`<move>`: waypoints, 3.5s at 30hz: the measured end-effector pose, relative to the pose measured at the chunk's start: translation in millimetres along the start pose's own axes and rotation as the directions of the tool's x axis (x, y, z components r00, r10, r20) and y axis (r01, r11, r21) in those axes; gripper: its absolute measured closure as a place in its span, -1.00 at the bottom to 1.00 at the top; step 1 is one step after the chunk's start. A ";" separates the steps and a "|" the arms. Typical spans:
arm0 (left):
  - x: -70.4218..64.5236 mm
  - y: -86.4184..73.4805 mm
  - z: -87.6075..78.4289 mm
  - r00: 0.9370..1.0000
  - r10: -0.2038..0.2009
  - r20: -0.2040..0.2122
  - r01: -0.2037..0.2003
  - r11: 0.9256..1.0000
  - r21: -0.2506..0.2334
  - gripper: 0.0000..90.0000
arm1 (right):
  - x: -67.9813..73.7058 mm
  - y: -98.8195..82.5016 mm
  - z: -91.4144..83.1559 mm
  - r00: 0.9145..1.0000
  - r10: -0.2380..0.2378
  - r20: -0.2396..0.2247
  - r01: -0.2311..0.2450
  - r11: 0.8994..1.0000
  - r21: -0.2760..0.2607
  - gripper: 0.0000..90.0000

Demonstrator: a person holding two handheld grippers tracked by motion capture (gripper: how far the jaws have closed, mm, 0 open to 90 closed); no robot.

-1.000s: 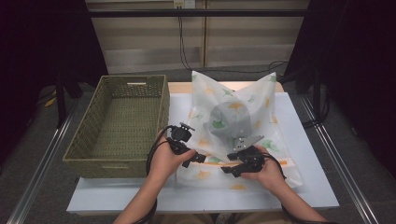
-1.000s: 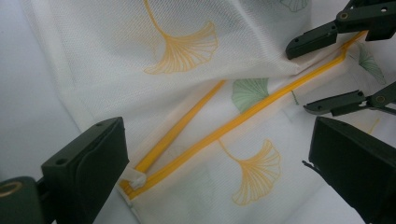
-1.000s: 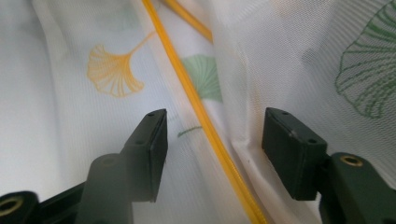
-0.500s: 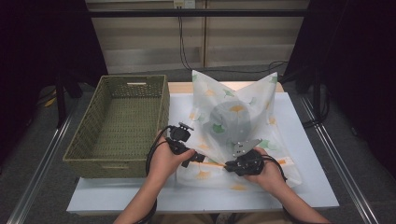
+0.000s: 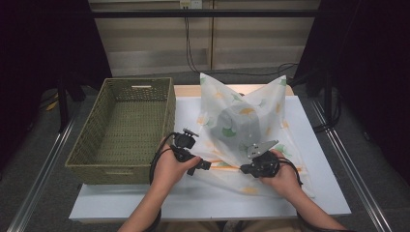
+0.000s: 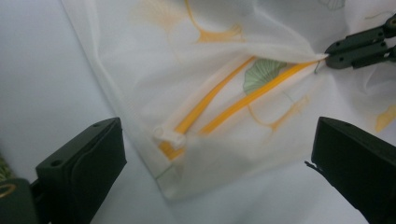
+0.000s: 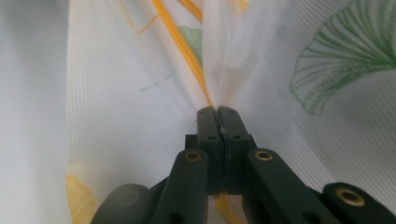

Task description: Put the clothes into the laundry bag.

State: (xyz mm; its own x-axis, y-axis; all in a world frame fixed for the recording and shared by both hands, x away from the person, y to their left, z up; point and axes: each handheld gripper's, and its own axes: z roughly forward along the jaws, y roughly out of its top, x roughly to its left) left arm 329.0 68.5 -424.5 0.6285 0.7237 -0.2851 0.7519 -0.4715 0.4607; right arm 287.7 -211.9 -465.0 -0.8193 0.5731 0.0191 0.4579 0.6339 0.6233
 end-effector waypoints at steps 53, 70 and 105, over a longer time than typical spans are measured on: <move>-17.2 -18.9 0.6 0.994 -0.015 0.105 0.006 0.996 0.091 0.88 | 7.2 32.1 -4.7 0.986 0.154 -0.070 -0.161 0.981 -0.109 0.15; -17.6 -25.3 -2.4 0.994 0.000 0.107 -0.010 0.996 0.087 0.85 | 13.9 69.8 24.7 0.963 0.221 -0.156 -0.236 0.968 -0.083 0.15; -19.1 -26.8 -3.7 0.993 -0.015 0.117 0.004 0.996 0.089 0.86 | 24.7 90.7 57.4 0.920 0.308 -0.243 -0.316 0.949 0.007 0.40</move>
State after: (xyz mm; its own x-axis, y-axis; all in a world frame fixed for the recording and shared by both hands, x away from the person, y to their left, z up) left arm 296.1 69.2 -428.3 0.6362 0.6668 -0.3882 0.7695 -0.5113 0.3828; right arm 328.7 -110.4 -452.8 -0.6965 0.5960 0.3996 0.6957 0.4244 0.5796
